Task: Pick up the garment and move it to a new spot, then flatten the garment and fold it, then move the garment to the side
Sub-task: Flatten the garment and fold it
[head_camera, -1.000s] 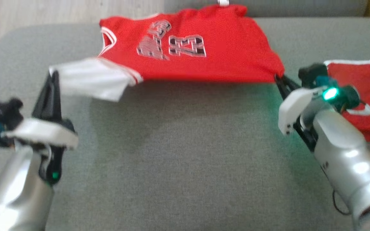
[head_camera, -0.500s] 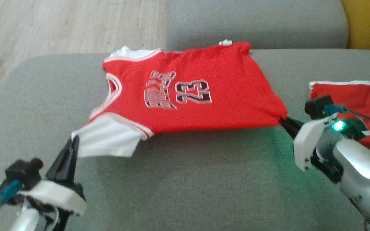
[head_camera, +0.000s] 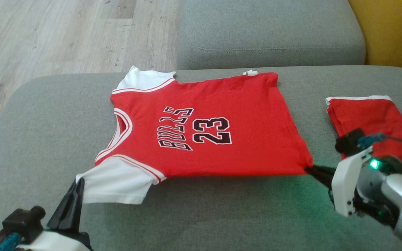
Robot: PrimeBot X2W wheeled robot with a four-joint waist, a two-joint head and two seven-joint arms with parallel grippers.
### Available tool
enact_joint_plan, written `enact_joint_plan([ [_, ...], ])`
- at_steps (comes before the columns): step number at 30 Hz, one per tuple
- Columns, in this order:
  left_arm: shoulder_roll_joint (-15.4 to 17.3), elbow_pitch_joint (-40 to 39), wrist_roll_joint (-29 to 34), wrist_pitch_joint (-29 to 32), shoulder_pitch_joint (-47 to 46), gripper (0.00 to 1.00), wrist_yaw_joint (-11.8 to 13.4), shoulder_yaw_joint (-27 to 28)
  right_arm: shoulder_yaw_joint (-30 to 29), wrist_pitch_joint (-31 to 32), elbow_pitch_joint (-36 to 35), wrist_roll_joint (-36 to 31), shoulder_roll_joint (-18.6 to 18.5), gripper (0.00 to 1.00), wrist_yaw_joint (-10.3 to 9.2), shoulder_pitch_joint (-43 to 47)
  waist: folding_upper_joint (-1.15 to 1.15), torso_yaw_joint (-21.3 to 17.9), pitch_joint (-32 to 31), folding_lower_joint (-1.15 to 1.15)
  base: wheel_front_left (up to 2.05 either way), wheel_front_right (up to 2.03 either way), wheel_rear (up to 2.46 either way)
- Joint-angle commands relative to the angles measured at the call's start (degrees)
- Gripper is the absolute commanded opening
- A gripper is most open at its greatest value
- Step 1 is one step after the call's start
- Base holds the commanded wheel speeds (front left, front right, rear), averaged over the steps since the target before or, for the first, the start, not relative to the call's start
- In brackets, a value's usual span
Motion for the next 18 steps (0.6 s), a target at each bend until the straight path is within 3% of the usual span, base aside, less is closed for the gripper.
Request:
enact_joint_plan([
  [1,1.9,-2.4,-0.1,0.0,-3.0,0.0,0.4,3.1,-1.7,-0.1,-1.7,-0.1,-2.0,0.0,0.39,-0.3,0.0,0.0,0.1,0.01,0.0,0.0,0.0],
  [10,2.8,-2.6,1.1,1.1,-8.2,0.0,1.0,3.4,-7.2,1.4,-2.4,-2.7,0.4,0.0,0.39,-1.4,0.0,-1.0,1.5,0.01,0.0,0.0,0.0],
  [18,3.4,1.6,1.5,2.8,-15.9,0.0,-0.1,3.2,-8.7,3.5,-0.7,-5.3,3.9,0.0,0.39,-4.7,0.0,-1.9,4.2,0.01,0.0,0.0,0.0],
])
